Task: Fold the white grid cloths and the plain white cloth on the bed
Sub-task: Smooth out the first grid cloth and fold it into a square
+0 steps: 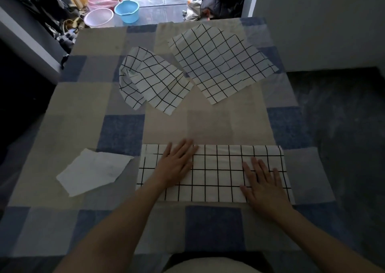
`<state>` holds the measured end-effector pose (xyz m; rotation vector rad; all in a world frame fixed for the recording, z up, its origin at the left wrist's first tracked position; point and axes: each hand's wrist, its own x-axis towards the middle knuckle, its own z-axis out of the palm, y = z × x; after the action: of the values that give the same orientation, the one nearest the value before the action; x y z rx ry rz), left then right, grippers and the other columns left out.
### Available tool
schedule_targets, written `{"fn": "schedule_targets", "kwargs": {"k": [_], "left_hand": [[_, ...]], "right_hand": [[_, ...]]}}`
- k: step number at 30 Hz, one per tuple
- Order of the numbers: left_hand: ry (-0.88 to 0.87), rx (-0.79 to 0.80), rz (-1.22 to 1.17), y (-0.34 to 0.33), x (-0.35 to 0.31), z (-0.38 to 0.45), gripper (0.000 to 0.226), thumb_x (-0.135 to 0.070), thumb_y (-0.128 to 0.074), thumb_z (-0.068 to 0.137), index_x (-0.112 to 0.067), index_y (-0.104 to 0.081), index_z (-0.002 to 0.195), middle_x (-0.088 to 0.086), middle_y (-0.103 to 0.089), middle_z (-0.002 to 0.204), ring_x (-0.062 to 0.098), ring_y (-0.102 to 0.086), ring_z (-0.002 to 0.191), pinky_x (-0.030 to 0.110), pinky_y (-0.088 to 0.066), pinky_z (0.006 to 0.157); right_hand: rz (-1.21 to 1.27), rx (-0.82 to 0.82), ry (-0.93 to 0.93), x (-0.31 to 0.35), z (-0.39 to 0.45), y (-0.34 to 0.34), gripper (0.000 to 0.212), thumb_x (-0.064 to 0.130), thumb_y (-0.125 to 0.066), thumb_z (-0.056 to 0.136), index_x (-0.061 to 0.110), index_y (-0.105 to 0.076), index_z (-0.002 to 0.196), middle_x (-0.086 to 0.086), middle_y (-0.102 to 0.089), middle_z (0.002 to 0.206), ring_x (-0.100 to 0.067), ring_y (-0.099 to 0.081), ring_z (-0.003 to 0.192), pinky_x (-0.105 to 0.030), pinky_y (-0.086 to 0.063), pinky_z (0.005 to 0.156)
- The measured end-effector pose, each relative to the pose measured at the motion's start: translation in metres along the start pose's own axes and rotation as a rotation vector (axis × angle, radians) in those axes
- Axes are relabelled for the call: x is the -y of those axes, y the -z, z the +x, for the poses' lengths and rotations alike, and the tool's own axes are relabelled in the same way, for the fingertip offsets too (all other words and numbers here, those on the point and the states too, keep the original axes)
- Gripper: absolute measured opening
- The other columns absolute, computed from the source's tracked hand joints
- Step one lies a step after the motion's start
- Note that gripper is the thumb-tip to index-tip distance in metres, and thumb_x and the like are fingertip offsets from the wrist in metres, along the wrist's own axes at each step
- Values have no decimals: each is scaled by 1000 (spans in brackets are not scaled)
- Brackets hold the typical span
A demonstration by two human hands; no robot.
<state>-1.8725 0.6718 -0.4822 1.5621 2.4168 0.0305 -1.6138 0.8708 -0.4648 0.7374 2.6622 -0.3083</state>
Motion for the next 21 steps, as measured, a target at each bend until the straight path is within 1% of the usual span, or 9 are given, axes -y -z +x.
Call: {"fn": "schedule_targets", "kwargs": {"k": [2,4,6,8,10,12,14,18,21], "left_hand": [[6,15,27,4,14,-4,55,-44,-15,104,-32,3,154,-8,11,161,11,17,147,50,-1,120],[7,-15,31,12,5,-3,57,-41,-17,103,-24,3,154,-3,10,162,16,15,148,50,-5,120],[-25,-74,-14,19,-30,2,60,-37,-23,102,-20,1,154,-2,11,162,17,12,148,48,-1,121],[-104,-99,-66,19,-75,8,60,-38,-25,102,-22,2,153,-3,12,162,16,13,148,44,5,120],[-148,-72,-88,13,-112,15,61,-39,-25,102,-22,4,153,-3,14,162,16,16,148,45,7,119],[-95,-32,-119,4,-126,21,59,-39,-21,102,-22,3,154,-4,15,161,15,16,148,46,4,120],[19,-7,-170,-2,-114,22,57,-40,-18,103,-25,1,154,-9,14,159,11,16,147,47,1,121],[183,-61,-128,-8,-50,2,56,-43,-14,102,-32,4,153,-11,10,161,9,15,147,46,1,121],[294,-109,-113,-9,-3,-18,56,-46,-13,100,-35,0,154,-10,5,161,11,11,148,46,-2,121]], "right_hand": [[-14,4,6,0,0,0,72,66,5,82,37,29,143,6,37,151,-12,36,138,-45,23,112],[-29,-12,9,-1,0,-2,73,66,1,84,35,21,147,4,31,154,-12,32,140,-43,24,111],[-42,-60,5,-2,-1,-6,72,65,-7,89,32,6,152,0,15,159,-14,21,144,-43,20,113],[-69,-62,-4,-3,0,-8,71,63,-12,92,29,-3,153,-4,3,161,-18,9,146,-45,13,114],[-76,-70,1,-3,0,-8,70,62,-12,93,26,-9,153,-5,-5,161,-21,0,147,-47,7,114],[-87,-96,14,-3,1,-9,70,61,-17,93,26,-10,153,-5,-6,160,-22,-3,146,-46,7,114],[-83,-118,21,-5,2,-11,71,61,-22,92,28,-7,153,-3,-2,160,-20,2,146,-46,9,114],[-72,-119,24,-6,3,-16,72,62,-17,91,31,0,153,-1,9,160,-16,15,146,-46,13,114],[-67,-131,19,-6,3,-17,71,61,-20,91,29,-8,153,-3,-1,162,-20,5,147,-48,7,115]]}}
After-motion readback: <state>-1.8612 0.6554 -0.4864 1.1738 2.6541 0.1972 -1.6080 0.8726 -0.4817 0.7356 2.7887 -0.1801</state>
